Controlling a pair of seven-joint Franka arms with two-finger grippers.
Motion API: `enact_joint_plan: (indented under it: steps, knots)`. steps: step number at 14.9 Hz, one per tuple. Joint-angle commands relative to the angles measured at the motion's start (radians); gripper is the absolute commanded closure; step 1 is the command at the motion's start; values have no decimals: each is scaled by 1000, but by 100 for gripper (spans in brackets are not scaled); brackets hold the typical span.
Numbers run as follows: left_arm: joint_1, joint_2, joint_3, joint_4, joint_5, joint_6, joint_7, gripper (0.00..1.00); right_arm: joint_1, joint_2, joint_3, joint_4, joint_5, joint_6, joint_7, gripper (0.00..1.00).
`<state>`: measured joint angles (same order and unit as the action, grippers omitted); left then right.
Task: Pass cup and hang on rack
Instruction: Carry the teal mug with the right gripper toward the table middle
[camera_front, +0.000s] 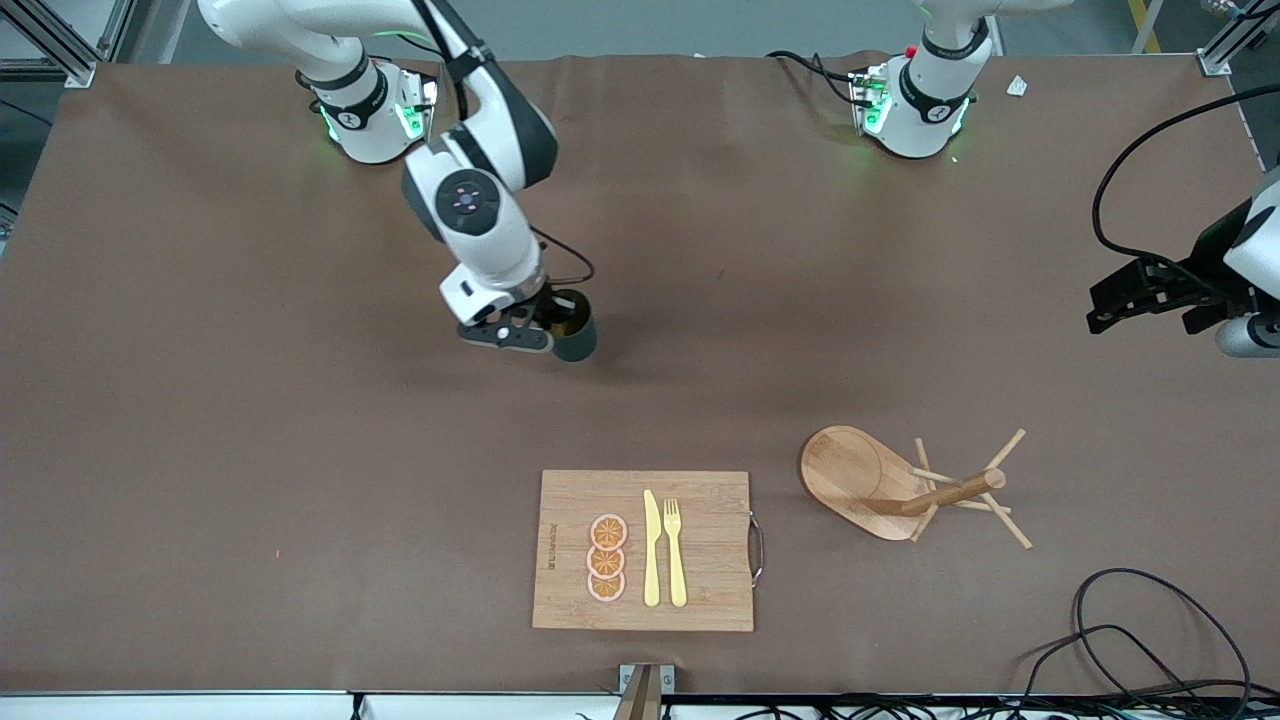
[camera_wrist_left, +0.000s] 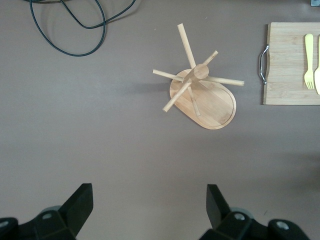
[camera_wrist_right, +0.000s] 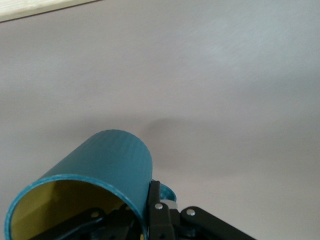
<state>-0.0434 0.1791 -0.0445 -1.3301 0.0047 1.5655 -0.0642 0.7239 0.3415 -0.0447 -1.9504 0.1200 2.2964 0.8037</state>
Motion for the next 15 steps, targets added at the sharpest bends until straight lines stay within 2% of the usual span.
enact_joint_plan:
  steps: [1,8,13,14,15]
  knots:
    - [0,-3,5,2,-19,7,14,0,40,102,-15,114,20,-5,66,100]
    - [2,-3,5,2,-20,7,14,0,86,261,-14,271,21,-8,186,100]
    - [2,-3,5,2,-19,7,14,0,85,286,0,275,21,-8,180,98]
    - [2,-3,5,2,-19,7,12,0,85,287,0,275,23,-8,180,93]
    - [0,-3,5,2,-19,7,12,0,86,289,2,275,21,-8,178,68]
